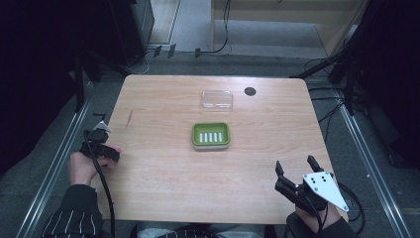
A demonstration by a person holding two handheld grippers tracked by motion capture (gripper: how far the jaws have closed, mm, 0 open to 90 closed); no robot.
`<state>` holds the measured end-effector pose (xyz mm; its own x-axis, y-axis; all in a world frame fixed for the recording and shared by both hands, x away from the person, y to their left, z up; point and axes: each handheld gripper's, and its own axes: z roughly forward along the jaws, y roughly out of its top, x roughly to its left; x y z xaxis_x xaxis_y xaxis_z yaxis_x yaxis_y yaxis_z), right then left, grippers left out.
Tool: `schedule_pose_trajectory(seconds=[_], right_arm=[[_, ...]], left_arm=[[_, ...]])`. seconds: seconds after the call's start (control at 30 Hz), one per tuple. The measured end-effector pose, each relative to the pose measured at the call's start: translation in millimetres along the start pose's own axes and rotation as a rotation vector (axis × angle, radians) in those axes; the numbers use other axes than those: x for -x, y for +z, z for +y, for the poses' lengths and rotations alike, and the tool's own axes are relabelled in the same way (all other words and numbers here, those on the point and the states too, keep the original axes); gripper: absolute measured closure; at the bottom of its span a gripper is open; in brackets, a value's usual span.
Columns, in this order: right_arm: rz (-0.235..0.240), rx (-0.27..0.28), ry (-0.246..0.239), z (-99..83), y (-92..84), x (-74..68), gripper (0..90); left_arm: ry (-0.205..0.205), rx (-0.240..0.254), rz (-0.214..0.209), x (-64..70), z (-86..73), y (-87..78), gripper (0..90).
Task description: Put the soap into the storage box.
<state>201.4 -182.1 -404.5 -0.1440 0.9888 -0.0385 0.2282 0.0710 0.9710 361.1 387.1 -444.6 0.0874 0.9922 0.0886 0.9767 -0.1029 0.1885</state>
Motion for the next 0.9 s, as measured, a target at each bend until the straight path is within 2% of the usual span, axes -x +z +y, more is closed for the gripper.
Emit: schedule_pose_trajectory(seconds=[0.23, 0.57, 0.9], right_arm=[[0.0, 0.0, -0.001, 0.0, -0.2, 0.2, 12.7], [0.0, 0.0, -0.001, 0.0, -0.2, 0.2, 12.7], [0.0, 0.001, 0.0, 0.0, -0.3, 0.1, 12.7]], left_arm=[[0.008, 0.017, -0.01, -1.3, -2.2, 0.3, 37.3], [0.031, 0.016, -0.014, -2.5, -3.1, -0.6, 38.3], [0.084, 0.027, -0.015, 1.5, -4.0, -7.0, 38.3]])
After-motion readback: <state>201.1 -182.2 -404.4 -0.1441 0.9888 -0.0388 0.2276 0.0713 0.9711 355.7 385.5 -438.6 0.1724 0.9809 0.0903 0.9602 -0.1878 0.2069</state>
